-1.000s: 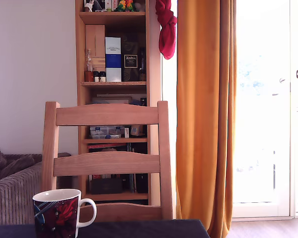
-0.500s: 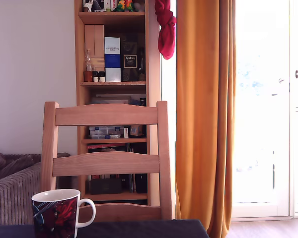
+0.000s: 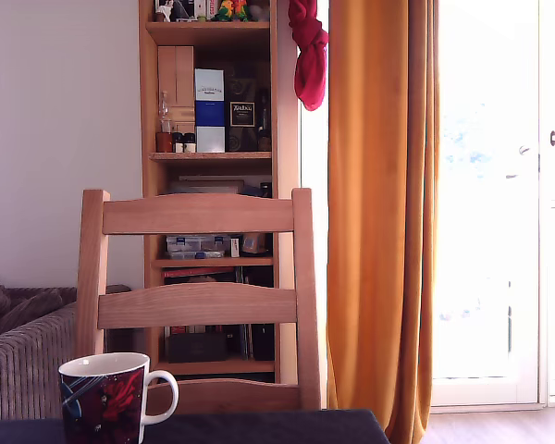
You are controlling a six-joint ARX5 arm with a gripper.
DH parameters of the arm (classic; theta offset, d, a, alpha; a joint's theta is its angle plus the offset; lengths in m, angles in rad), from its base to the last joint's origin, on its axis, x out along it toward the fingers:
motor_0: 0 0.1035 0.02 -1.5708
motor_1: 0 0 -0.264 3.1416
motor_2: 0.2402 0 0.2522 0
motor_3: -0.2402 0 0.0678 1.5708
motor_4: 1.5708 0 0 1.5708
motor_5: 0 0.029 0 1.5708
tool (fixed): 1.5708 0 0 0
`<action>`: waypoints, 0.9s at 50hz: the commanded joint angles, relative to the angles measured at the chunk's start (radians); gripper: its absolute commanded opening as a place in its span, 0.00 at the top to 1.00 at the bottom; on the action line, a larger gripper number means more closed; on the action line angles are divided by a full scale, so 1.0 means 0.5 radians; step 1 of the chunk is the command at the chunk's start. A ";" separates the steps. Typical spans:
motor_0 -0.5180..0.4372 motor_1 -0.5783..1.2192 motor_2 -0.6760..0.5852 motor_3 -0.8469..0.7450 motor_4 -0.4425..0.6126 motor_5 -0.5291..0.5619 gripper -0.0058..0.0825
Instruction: Pick the grey coffee capsule and place it inside the red coffee cup
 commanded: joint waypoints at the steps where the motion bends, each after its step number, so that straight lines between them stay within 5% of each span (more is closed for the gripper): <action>1: -0.039 0.099 0.089 -0.054 -0.047 0.074 0.96; 17: -0.193 0.561 0.355 -0.348 -0.455 0.447 0.94; 20: -0.220 0.617 0.356 -0.336 -0.455 0.483 0.82; 25: -0.259 0.697 0.356 -0.299 -0.455 0.553 0.38; 29: -0.291 0.752 0.358 -0.253 -0.481 0.555 0.13; 45: -0.443 1.047 0.365 -0.161 -0.707 0.560 0.09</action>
